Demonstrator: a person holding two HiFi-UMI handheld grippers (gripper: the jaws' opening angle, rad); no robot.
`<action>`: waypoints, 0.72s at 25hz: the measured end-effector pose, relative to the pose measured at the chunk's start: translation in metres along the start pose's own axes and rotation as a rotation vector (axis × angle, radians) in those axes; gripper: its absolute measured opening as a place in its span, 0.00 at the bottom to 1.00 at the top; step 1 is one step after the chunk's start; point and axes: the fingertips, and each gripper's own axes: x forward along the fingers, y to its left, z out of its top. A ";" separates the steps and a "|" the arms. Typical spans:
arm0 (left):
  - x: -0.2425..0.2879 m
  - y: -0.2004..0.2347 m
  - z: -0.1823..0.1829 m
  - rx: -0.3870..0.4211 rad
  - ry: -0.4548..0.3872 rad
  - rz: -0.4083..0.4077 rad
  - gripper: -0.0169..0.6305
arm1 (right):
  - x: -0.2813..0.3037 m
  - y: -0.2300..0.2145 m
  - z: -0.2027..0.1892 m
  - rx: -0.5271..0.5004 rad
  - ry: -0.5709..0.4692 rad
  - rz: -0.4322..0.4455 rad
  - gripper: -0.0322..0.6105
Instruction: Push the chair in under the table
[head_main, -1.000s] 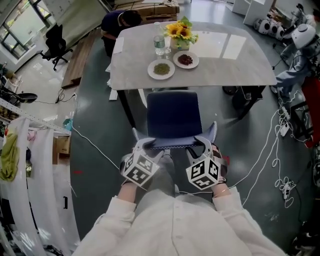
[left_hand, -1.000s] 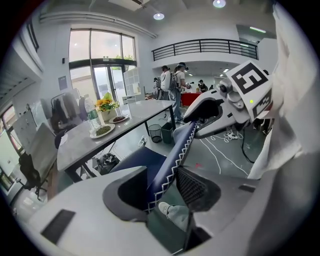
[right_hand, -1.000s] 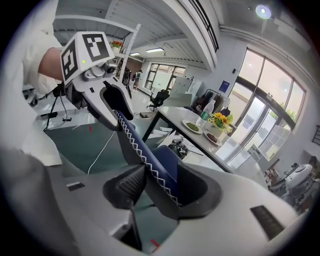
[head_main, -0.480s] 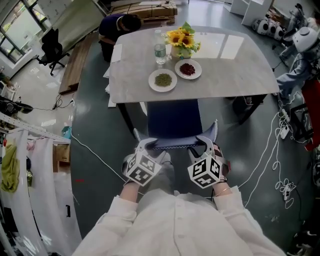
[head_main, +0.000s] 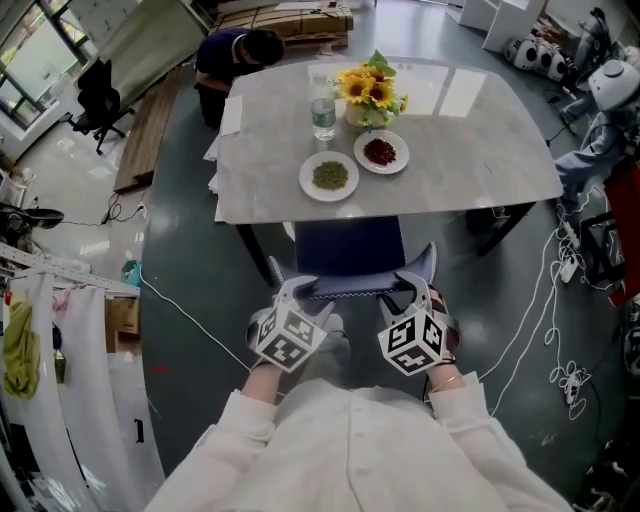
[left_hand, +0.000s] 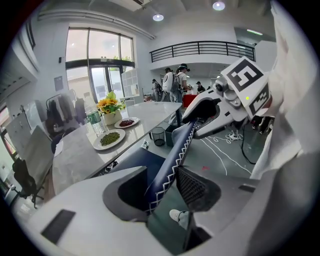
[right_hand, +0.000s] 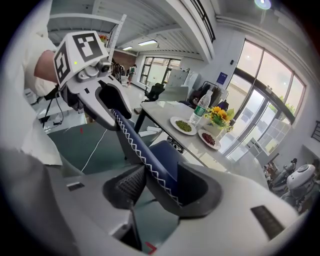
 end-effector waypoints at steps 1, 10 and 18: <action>0.002 0.004 0.001 0.002 0.000 -0.002 0.32 | 0.003 -0.002 0.002 0.001 0.000 0.000 0.35; 0.016 0.034 0.010 0.014 -0.005 -0.013 0.31 | 0.026 -0.023 0.015 0.012 0.014 -0.002 0.35; 0.025 0.058 0.018 0.019 -0.004 -0.022 0.31 | 0.043 -0.039 0.028 0.019 0.016 -0.005 0.35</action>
